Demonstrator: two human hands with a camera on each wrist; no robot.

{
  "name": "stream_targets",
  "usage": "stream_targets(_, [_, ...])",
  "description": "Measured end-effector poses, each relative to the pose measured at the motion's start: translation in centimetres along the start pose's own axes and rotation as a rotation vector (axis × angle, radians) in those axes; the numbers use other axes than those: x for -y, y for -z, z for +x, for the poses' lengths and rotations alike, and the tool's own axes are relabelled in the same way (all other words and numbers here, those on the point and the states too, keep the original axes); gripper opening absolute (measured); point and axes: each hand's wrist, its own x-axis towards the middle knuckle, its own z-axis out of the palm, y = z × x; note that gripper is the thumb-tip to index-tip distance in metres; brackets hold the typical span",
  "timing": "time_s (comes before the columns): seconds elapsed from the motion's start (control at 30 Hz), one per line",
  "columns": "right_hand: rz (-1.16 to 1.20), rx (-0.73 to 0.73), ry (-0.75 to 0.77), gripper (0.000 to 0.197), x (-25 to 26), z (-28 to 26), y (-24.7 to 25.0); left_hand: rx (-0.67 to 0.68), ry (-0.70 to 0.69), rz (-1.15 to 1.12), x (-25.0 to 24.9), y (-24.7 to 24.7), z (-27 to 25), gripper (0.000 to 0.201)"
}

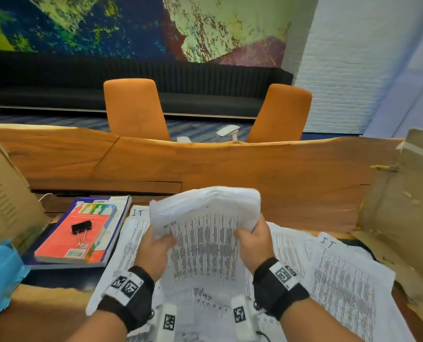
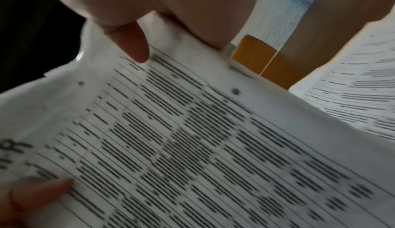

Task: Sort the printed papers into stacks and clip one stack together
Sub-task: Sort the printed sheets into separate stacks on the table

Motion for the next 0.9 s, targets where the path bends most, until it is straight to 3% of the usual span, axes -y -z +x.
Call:
stream_targets(0.1, [0.029,0.015,-0.048,0.027,-0.4,-0.6,-0.6,-0.031,0.080,-0.006,0.0,-1.0,-0.7,0.024])
stream_targets(0.23, [0.105,-0.015,0.068,0.031,0.3,-0.7,-0.4,-0.058,0.023,-0.112,-1.3,-1.3,-0.3,0.022])
stream_targets(0.33, [0.012,-0.023,-0.022,0.034,-1.5,-0.8,-0.5,-0.068,0.114,-0.045,0.2,-1.2,0.2,0.027])
stream_targets(0.47, [-0.125,0.127,-0.225,0.035,-4.8,-1.3,-0.9,-0.015,0.208,0.160,4.2,-1.1,-0.4,0.029])
stream_targets(0.67, [-0.115,0.267,-0.164,0.030,-6.0,-0.2,0.3,-0.017,0.148,0.274,4.8,-0.8,0.1,0.019])
stream_targets(0.8, [-0.159,0.353,-0.251,0.020,-6.5,1.5,1.8,0.043,0.089,0.378,3.9,-1.5,1.1,0.024])
stream_targets(0.9, [-0.278,0.462,-0.296,0.037,-7.8,4.0,4.3,0.014,0.110,0.438,3.9,-1.7,1.7,0.024])
